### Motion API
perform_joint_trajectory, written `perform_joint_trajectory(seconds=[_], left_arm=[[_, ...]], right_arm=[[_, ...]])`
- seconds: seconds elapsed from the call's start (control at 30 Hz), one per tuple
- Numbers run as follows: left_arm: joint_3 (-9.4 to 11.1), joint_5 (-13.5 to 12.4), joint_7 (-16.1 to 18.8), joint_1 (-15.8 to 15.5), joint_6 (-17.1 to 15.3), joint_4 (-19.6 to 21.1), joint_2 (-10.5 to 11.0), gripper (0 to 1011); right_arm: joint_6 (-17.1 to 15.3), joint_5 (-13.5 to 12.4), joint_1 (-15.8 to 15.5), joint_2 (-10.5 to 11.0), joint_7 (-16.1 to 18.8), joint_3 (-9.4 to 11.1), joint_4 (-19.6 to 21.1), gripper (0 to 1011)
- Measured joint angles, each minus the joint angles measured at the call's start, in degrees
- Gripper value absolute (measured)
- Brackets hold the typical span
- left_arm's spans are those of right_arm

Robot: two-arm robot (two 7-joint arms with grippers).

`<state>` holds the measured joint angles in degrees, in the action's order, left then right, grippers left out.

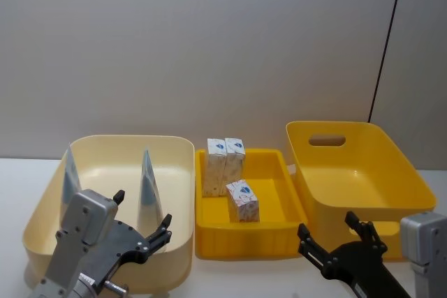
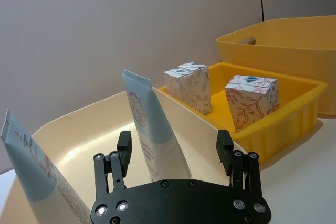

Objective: Bimanual collaborative sorting of washing and personal care products

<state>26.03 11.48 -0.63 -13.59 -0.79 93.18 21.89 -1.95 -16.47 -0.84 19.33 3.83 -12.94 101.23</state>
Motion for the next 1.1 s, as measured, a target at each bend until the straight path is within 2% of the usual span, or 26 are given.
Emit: perform_joint_trajectory(seconds=[1.1], left_arm=[[0.0,0.0,0.0,0.0,0.0,0.0,0.0,1003]], right_arm=[[0.0,0.0,0.0,0.0,0.0,0.0,0.0,1001]])
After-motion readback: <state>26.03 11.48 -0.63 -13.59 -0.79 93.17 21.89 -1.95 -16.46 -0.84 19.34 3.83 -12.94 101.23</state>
